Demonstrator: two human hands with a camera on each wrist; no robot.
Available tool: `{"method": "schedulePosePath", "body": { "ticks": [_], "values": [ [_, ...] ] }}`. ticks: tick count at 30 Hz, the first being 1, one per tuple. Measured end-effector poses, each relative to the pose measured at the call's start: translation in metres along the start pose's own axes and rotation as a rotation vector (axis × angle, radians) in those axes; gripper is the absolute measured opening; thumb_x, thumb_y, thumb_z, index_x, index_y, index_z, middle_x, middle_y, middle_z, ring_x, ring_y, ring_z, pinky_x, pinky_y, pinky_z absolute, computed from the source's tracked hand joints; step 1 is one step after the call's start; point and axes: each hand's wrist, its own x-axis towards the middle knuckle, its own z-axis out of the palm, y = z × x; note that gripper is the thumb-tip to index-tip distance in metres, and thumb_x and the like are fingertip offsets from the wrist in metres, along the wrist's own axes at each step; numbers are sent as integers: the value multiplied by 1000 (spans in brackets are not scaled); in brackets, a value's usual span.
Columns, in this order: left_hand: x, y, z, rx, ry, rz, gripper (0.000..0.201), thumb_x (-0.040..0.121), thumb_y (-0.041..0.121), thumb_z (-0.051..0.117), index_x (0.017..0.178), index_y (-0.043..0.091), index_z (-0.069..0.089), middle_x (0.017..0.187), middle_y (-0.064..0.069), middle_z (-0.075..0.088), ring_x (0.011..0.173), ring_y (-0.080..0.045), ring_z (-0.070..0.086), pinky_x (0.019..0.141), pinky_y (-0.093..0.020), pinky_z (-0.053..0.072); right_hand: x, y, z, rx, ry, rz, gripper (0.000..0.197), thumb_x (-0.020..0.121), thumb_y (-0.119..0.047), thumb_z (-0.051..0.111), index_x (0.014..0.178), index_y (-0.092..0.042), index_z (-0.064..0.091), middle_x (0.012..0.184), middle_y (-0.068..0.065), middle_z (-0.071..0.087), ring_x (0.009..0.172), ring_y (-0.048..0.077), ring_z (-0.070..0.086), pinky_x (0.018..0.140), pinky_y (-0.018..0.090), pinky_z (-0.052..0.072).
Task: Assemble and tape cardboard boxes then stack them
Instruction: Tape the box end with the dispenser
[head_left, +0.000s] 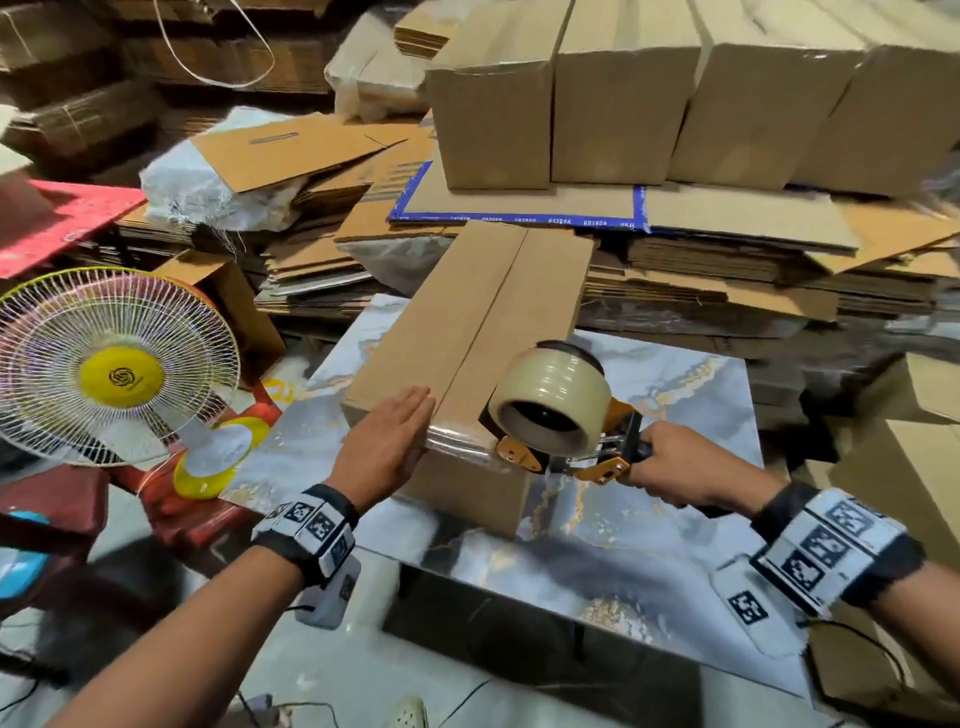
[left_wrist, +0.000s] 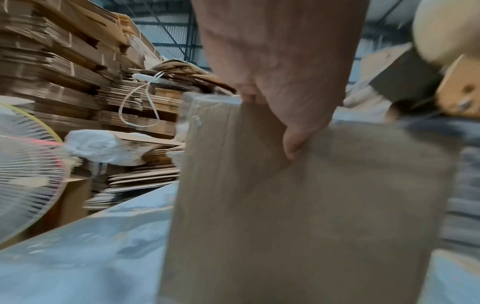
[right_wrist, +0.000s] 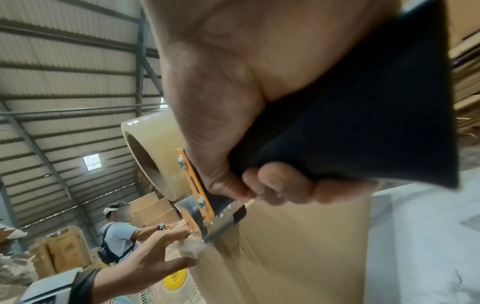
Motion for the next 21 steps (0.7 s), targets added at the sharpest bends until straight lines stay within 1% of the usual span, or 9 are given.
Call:
{"method": "schedulePosePath", "body": {
  "ticks": [3, 6, 9, 11, 13, 14, 17, 19, 21],
  "values": [
    [5, 23, -4, 72, -89, 9, 83, 73, 25, 87, 140, -7, 50, 146, -29, 50, 133, -43, 52, 108, -52, 43, -1, 4, 5, 15, 36, -15, 30, 85, -20, 69, 63, -12, 51, 55, 4, 51, 47, 18, 42, 48, 27, 37],
    [17, 51, -5, 64, -135, 148, 86, 77, 34, 84, 145, 0, 45, 150, -23, 46, 138, -39, 46, 114, -49, 41, -1, 2, 10, 25, 65, -44, 35, 83, -26, 72, 59, -14, 50, 53, 2, 50, 45, 17, 42, 50, 28, 37],
    [32, 77, -17, 58, -150, 223, 72, 57, 34, 94, 117, 4, 66, 114, -20, 69, 105, -39, 66, 85, -44, 58, -1, 5, 12, 21, 84, -57, 35, 83, -26, 71, 61, -12, 49, 53, 3, 48, 44, 15, 39, 53, 29, 35],
    [36, 83, -19, 91, -130, 235, 67, 46, 36, 98, 101, 9, 71, 99, -15, 72, 92, -36, 70, 72, -39, 60, -1, 9, 14, 32, 84, -60, 36, 84, -25, 71, 59, -13, 47, 49, 0, 46, 41, 12, 37, 53, 28, 33],
    [36, 83, -16, 59, -123, 209, 77, 47, 34, 99, 112, 7, 65, 108, -18, 70, 97, -36, 69, 77, -39, 60, -2, 15, 17, 59, 81, -56, 39, 83, -25, 72, 56, -15, 45, 44, -5, 44, 37, 10, 35, 52, 27, 32],
    [36, 81, -13, 28, -122, 188, 81, 55, 32, 96, 123, 5, 60, 121, -21, 66, 108, -38, 66, 87, -41, 57, -3, 18, 19, 73, 80, -56, 40, 83, -26, 72, 55, -16, 45, 44, -5, 44, 37, 11, 35, 52, 28, 32],
    [37, 75, -2, 38, -184, 140, 90, 84, 36, 76, 154, 4, 28, 162, -18, 28, 148, -34, 29, 122, -37, 21, -8, 29, 17, 98, 78, -56, 39, 83, -28, 72, 58, -15, 46, 50, 0, 46, 42, 15, 36, 51, 29, 32],
    [39, 72, 2, 45, -198, 137, 99, 92, 40, 65, 161, 6, 3, 168, -13, -2, 156, -28, 3, 122, -31, -4, -13, 42, 15, 106, 71, -36, 37, 84, -23, 71, 58, -15, 45, 50, 0, 47, 42, 16, 38, 47, 27, 34],
    [40, 73, 3, 79, -222, 131, 96, 97, 41, 56, 159, 6, -9, 167, -12, -14, 156, -24, -8, 117, -29, -14, -20, 58, 15, 131, 69, 11, 36, 85, -16, 70, 58, -16, 46, 48, -2, 48, 42, 16, 41, 44, 24, 34]
  ]
}}
